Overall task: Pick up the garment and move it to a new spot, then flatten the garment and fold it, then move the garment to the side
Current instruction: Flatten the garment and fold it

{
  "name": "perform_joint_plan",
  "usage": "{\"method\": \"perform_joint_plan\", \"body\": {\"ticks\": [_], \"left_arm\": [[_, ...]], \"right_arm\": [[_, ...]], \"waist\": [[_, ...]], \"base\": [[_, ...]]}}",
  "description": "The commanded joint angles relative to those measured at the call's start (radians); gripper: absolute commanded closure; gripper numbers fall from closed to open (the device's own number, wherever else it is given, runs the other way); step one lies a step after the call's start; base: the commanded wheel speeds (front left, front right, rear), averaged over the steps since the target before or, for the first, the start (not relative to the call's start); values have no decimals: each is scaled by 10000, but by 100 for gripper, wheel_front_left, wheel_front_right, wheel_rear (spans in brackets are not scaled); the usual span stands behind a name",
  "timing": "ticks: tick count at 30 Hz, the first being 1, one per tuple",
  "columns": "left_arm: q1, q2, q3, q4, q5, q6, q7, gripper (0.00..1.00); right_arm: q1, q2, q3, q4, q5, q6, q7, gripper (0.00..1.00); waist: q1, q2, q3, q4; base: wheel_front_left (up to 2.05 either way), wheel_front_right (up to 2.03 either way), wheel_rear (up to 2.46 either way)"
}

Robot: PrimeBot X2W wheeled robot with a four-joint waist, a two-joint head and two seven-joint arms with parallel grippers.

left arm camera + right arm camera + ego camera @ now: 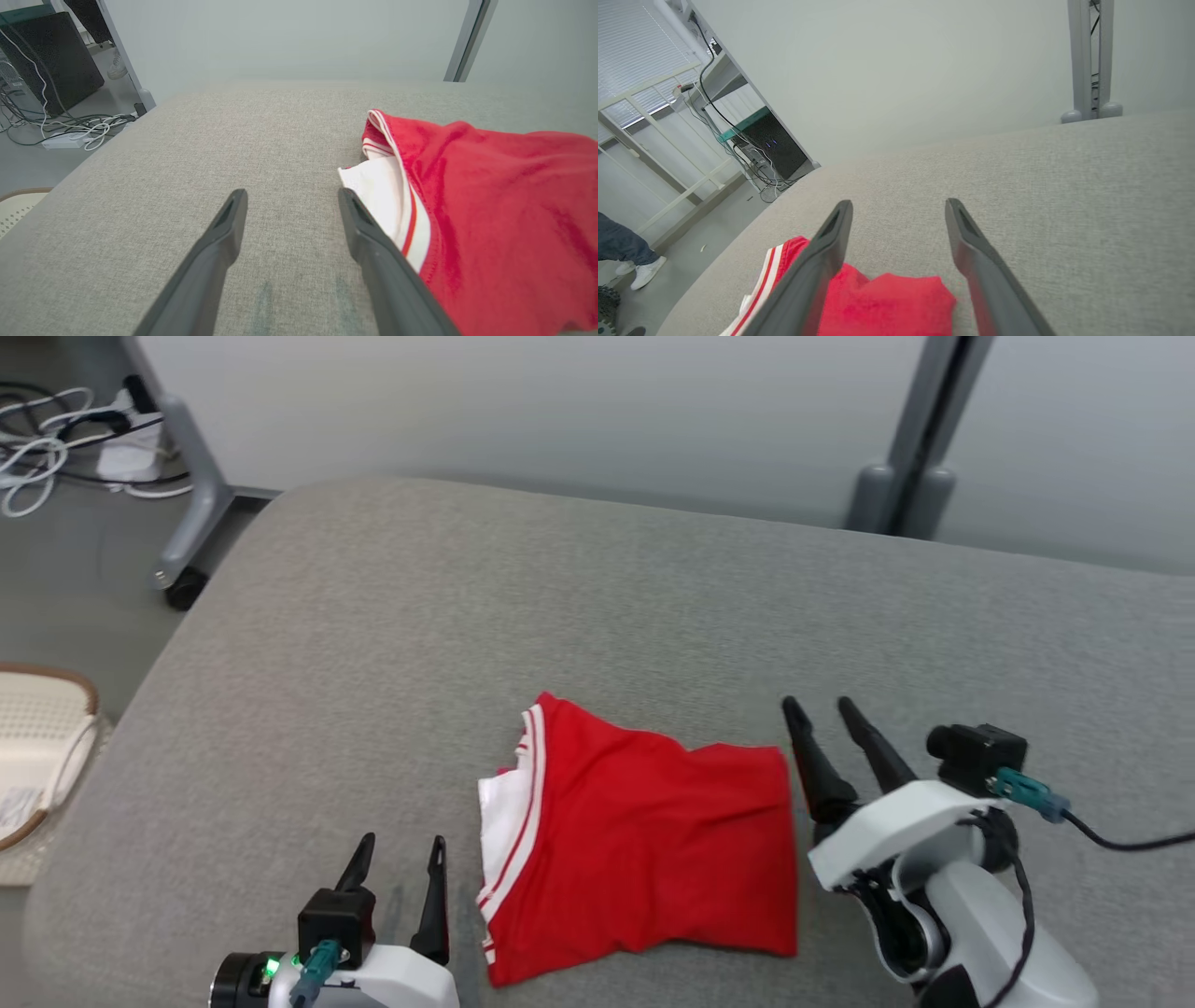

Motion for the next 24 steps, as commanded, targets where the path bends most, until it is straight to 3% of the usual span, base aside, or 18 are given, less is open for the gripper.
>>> {"method": "perform_joint_plan", "body": {"ticks": [1, 7, 12, 24], "left_arm": [[-128, 47, 106, -58, 14, 42, -15, 0], [-138, 47, 464, -135, 111, 60, -15, 0], [-7, 45, 819, -170, 187, 43, -15, 0], [429, 44, 1553, -193, 334, -36, -15, 0]], "right_arm": [[222, -55, -287, -171, -341, 0, -44, 0], [1255, -52, -1766, -871, -1941, 0, -45, 0], [1937, -59, -2622, -1224, -2617, 0, -46, 0], [2870, -58, -3602, -1762, -3660, 0, -47, 0]], "waist": [[0, 0, 0, -403], [0, 0, -59, -1098], [0, 0, -132, -1537], [0, 0, -435, -2131]], "base": [[0, 0, 0], [0, 0, 0], [0, 0, 0], [0, 0, 0]]}}
